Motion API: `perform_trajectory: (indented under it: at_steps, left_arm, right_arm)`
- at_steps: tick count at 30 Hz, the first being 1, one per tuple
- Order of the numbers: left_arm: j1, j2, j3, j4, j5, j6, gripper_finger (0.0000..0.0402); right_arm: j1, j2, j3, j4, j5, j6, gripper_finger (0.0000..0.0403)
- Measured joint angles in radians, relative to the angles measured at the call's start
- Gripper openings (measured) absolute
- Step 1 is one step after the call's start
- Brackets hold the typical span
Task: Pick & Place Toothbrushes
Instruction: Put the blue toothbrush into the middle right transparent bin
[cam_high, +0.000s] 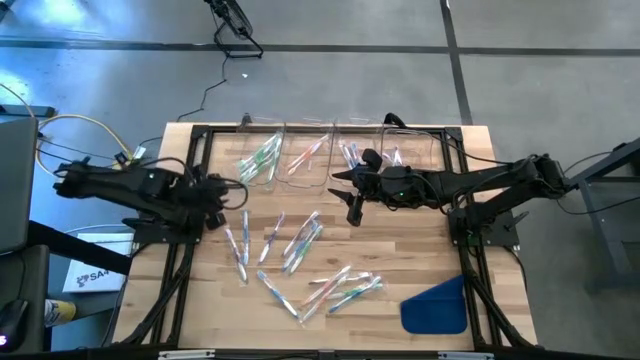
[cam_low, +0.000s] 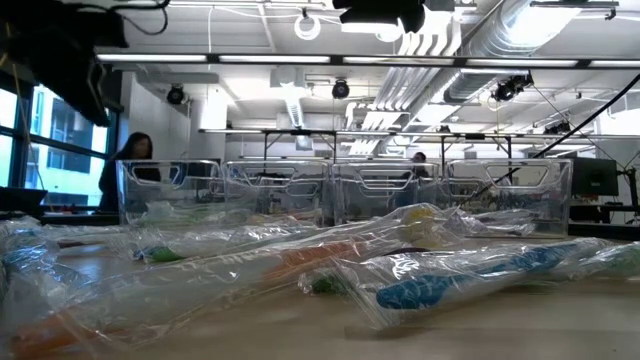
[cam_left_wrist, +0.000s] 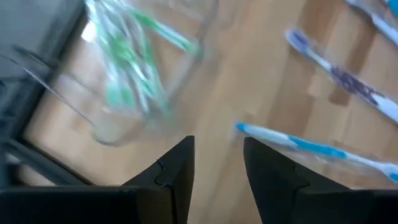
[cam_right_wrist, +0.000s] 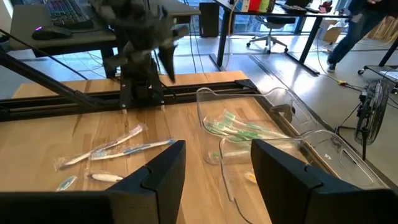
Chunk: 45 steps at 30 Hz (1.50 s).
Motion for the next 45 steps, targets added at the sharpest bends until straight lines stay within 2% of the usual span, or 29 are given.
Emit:
perform_trajectory:
  at_steps: [4,10,17,20,24,27,29,34,40,45]
  left_arm:
    - [-0.028,0.006,-0.049,0.010,0.048,-0.101,0.0134]
    - [-0.049,0.020,-0.070,0.068,0.120,-0.166,0.0134]
    - [-0.047,0.055,-0.070,0.075,0.138,-0.204,0.0134]
    - [-0.047,0.080,-0.070,0.075,0.163,-0.301,0.0134]
    - [-0.047,0.122,-0.070,0.078,0.269,-0.356,0.0134]
    - [-0.047,0.149,-0.070,0.078,0.383,-0.338,0.0134]
    - [-0.047,0.161,-0.070,0.087,0.416,-0.304,0.0134]
    - [-0.047,0.172,-0.070,0.146,0.380,-0.238,0.0134]
    - [-0.047,0.172,-0.070,0.170,0.310,-0.239,0.0134]
    - [-0.047,0.208,-0.080,0.154,0.305,-0.266,0.0134]
  right_arm:
    - [0.000,0.000,0.000,0.000,0.000,0.000,0.0176]
    - [0.000,0.000,0.000,0.000,0.000,0.000,0.0176]
    - [0.000,0.000,0.000,-0.003,0.000,0.000,0.0176]
    - [0.000,0.000,0.000,-0.009,0.000,0.000,0.0176]
    - [0.000,0.000,0.000,-0.026,0.000,0.000,0.0176]
    - [0.000,0.000,0.000,-0.037,0.000,0.000,0.0176]
    - [0.000,0.000,0.000,-0.045,0.000,0.000,0.0176]
    - [0.000,0.000,0.000,-0.047,0.000,0.000,0.0176]
    - [0.000,0.000,0.000,-0.050,0.000,0.003,0.0176]
    - [0.000,0.000,0.000,-0.051,0.000,0.026,0.0176]
